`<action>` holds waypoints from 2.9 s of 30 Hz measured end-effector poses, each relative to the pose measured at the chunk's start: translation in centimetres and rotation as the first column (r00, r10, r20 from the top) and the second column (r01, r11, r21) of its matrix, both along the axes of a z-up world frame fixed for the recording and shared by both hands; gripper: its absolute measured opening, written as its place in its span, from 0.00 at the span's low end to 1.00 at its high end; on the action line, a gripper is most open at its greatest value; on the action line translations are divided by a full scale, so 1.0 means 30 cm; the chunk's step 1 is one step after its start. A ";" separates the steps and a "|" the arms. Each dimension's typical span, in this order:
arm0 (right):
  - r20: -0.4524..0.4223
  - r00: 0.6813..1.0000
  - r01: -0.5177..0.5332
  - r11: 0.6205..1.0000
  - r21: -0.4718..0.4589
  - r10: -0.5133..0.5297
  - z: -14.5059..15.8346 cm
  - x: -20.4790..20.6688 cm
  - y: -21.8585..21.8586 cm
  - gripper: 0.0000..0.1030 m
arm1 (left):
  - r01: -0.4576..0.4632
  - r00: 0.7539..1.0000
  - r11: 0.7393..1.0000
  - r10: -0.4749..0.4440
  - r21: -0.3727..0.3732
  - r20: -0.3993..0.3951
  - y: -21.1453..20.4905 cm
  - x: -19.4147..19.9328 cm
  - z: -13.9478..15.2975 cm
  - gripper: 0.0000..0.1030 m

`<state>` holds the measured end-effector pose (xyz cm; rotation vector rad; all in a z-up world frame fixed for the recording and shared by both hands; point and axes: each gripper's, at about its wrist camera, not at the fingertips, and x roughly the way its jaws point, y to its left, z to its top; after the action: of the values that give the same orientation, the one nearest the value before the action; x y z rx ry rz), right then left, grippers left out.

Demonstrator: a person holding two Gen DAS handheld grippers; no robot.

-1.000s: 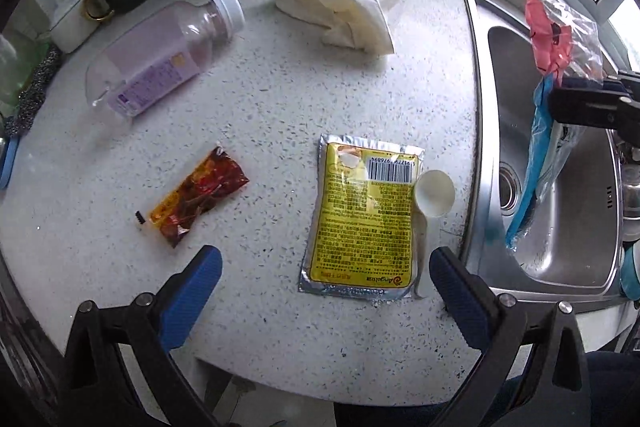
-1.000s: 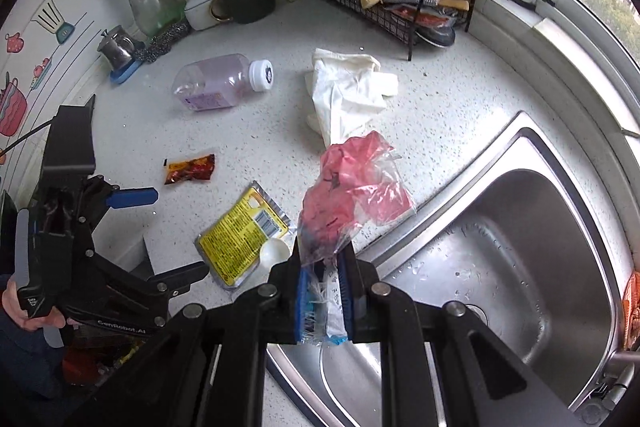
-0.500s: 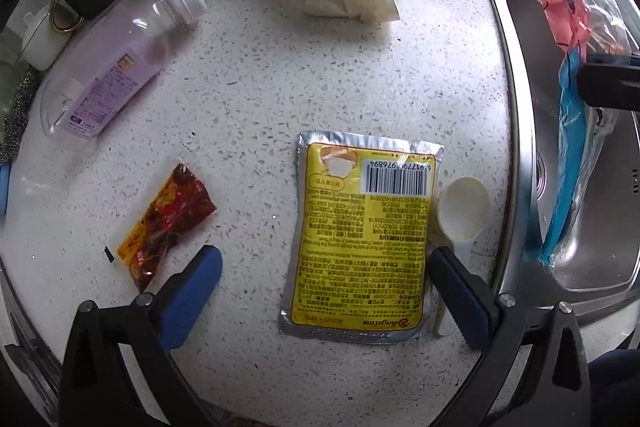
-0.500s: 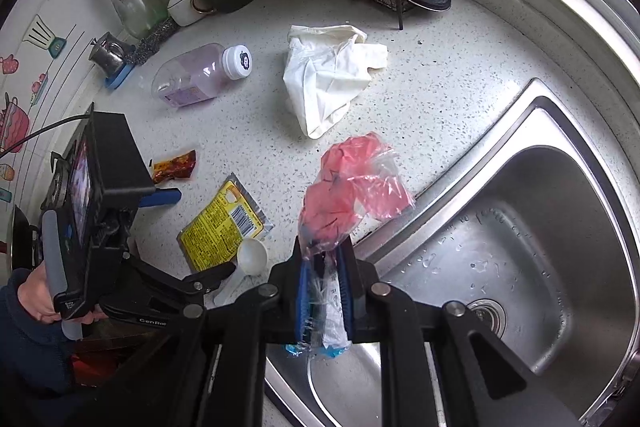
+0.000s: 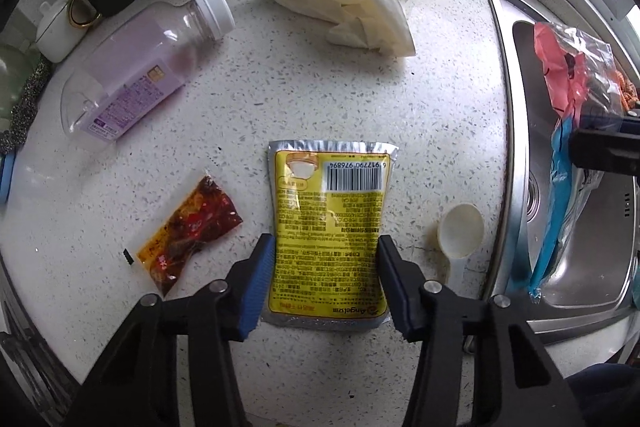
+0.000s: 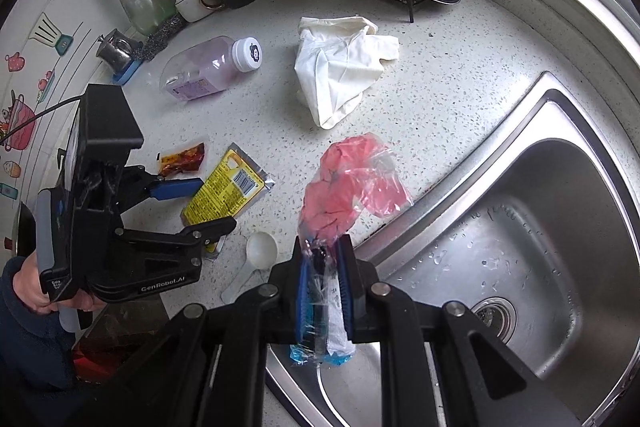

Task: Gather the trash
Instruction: 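Grasp the yellow food packet with the left tool while the right tool holds the toothbrush packet, then carry the yellow packet and toothbrush packet with both tools down to the red bin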

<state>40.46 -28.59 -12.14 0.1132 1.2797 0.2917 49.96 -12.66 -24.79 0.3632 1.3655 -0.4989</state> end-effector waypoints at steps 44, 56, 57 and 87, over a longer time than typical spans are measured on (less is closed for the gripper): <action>0.088 0.955 -0.277 0.959 -0.064 0.282 -0.014 -0.695 0.766 0.12 | -0.364 0.927 0.919 0.373 -0.153 0.031 0.898 -0.976 0.192 0.47; -0.016 0.943 -0.332 0.937 -0.107 0.332 -0.328 -0.736 0.834 0.11 | -0.482 0.876 0.865 0.476 -0.143 -0.075 0.913 -1.015 -0.158 0.47; -0.018 0.943 -0.333 0.937 -0.106 0.333 -0.356 -0.732 0.829 0.11 | -0.501 0.865 0.854 0.494 -0.141 -0.083 0.915 -1.011 -0.206 0.47; -0.110 0.968 -0.238 0.964 -0.120 0.225 -0.952 -0.650 0.731 0.11 | -0.409 0.910 0.906 0.395 -0.108 -0.128 0.769 -0.912 -0.862 0.91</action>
<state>20.95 -6.67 -40.69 -0.1388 1.4063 0.4054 22.62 10.40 -50.66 -0.0593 1.4520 -0.2626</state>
